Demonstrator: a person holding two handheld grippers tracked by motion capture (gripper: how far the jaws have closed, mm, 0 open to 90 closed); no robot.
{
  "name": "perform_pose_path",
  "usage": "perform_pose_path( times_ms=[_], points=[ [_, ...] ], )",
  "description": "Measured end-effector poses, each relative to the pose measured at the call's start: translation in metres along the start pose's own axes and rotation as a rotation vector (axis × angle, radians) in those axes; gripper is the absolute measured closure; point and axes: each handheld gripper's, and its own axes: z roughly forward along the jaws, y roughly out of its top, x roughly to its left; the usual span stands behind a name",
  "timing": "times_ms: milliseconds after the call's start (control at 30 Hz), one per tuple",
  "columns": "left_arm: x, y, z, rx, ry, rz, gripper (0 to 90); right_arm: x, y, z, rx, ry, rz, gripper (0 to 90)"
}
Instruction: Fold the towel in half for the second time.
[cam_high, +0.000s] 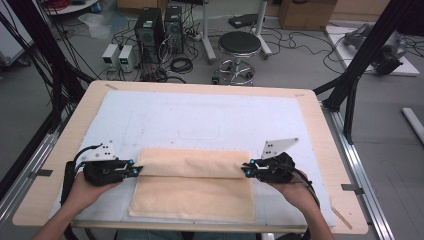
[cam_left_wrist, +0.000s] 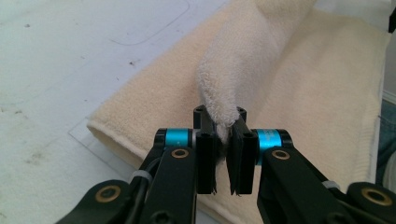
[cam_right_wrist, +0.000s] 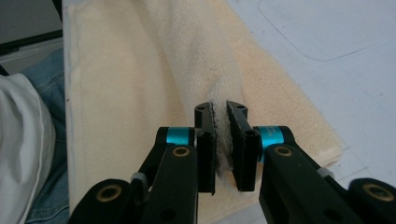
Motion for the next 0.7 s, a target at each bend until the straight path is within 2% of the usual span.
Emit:
perform_pose_path(
  times_ms=[100,233,300,333,367,400,433,467,533,600,700],
  points=[
    [-0.009,-0.006,-0.004,-0.005,-0.001,0.01,82.0,0.007,-0.007,-0.001,-0.002,0.002,-0.005,82.6],
    [-0.018,-0.012,-0.008,0.023,-0.005,0.037,81.8,0.015,-0.013,0.0,0.008,0.017,-0.01,82.6],
    [-0.021,-0.014,-0.009,0.031,-0.009,0.036,80.8,0.018,-0.015,0.0,0.008,0.022,-0.019,82.4],
    [-0.022,-0.015,-0.01,0.037,-0.015,0.038,78.6,0.02,-0.016,0.0,0.012,0.027,-0.02,81.1],
    [-0.023,-0.016,-0.009,0.047,-0.009,0.032,72.1,0.021,-0.017,0.001,0.022,0.031,-0.021,76.2],
    [-0.024,-0.017,-0.009,0.05,0.0,0.029,60.7,0.021,-0.017,0.002,0.042,0.018,-0.015,67.8],
    [-0.025,-0.017,-0.009,0.053,-0.001,0.026,53.4,0.021,-0.018,0.002,0.047,0.008,-0.011,65.9],
    [-0.026,-0.017,-0.008,0.053,-0.006,0.023,49.0,0.021,-0.018,0.003,0.042,0.02,-0.01,63.3],
    [-0.027,-0.016,-0.006,0.059,-0.014,0.026,43.3,0.021,-0.018,0.005,0.036,0.013,-0.011,57.3],
    [-0.028,-0.015,-0.002,0.069,-0.046,0.022,41.2,0.02,-0.017,0.007,0.03,0.028,-0.01,55.3],
    [-0.033,-0.014,0.006,0.095,-0.087,0.058,42.1,0.021,-0.016,0.016,0.041,0.068,-0.022,51.2]
  ],
)
